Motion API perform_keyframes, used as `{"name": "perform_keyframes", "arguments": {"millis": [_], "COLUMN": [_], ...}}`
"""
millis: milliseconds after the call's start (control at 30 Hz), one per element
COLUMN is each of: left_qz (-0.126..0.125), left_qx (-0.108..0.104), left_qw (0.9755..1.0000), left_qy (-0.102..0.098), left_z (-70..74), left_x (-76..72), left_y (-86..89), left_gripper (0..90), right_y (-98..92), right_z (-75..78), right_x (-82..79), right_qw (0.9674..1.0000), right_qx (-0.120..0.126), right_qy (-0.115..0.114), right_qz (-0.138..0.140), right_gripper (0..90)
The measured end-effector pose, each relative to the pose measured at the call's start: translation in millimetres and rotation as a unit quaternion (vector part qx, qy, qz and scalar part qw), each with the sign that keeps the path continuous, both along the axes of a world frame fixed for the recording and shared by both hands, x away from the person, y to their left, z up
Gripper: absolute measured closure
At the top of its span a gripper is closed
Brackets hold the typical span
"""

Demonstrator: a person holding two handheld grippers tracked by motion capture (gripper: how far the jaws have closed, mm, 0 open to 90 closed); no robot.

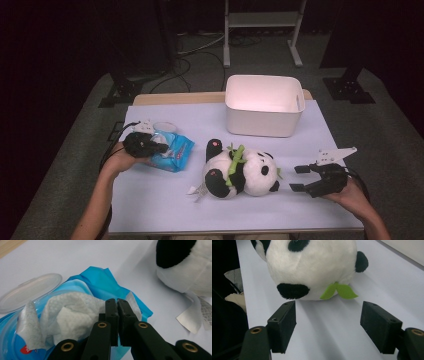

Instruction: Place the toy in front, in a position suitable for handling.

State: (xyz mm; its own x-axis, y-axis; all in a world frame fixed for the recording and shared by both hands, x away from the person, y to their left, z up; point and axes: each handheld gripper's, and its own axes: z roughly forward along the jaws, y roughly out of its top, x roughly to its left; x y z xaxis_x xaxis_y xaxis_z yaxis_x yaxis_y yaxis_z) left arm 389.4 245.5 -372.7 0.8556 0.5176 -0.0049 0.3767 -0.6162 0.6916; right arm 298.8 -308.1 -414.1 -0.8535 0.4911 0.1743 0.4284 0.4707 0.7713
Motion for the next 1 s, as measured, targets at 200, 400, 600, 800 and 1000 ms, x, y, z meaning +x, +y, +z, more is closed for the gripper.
{"name": "perform_keyframes", "arguments": {"millis": [200, 400, 600, 800, 1000], "left_qz": [-0.020, -0.037, -0.059, -0.070, -0.084], "left_qx": [-0.003, -0.013, -0.013, -0.013, -0.022], "left_qw": [0.9998, 0.9992, 0.9981, 0.9974, 0.9961], "left_qy": [0.005, 0.009, 0.010, 0.013, 0.012], "left_z": [5.7, 10.9, 17.8, 22.8, 28.9], "left_x": [-2.2, -3.4, -6.8, -7.4, -10.1], "left_y": [-6.2, -13.5, -25.9, -32.4, -39.7], "left_gripper": [88.6, 88.6, 88.6, 88.6, 88.5], "right_y": [-0.3, -1.0, -1.4, -2.1, -2.9], "right_z": [0.5, 0.7, 2.1, 3.1, 4.2], "right_x": [-0.2, -0.6, -1.7, -2.2, -2.5], "right_qw": [1.0000, 1.0000, 1.0000, 1.0000, 1.0000], "right_qx": [0.000, -0.001, 0.003, 0.004, 0.007], "right_qy": [-0.001, -0.002, -0.004, -0.006, -0.007], "right_qz": [0.001, 0.002, 0.003, 0.003, 0.001], "right_gripper": [27.5, 27.6, 27.6, 27.5, 27.5]}}
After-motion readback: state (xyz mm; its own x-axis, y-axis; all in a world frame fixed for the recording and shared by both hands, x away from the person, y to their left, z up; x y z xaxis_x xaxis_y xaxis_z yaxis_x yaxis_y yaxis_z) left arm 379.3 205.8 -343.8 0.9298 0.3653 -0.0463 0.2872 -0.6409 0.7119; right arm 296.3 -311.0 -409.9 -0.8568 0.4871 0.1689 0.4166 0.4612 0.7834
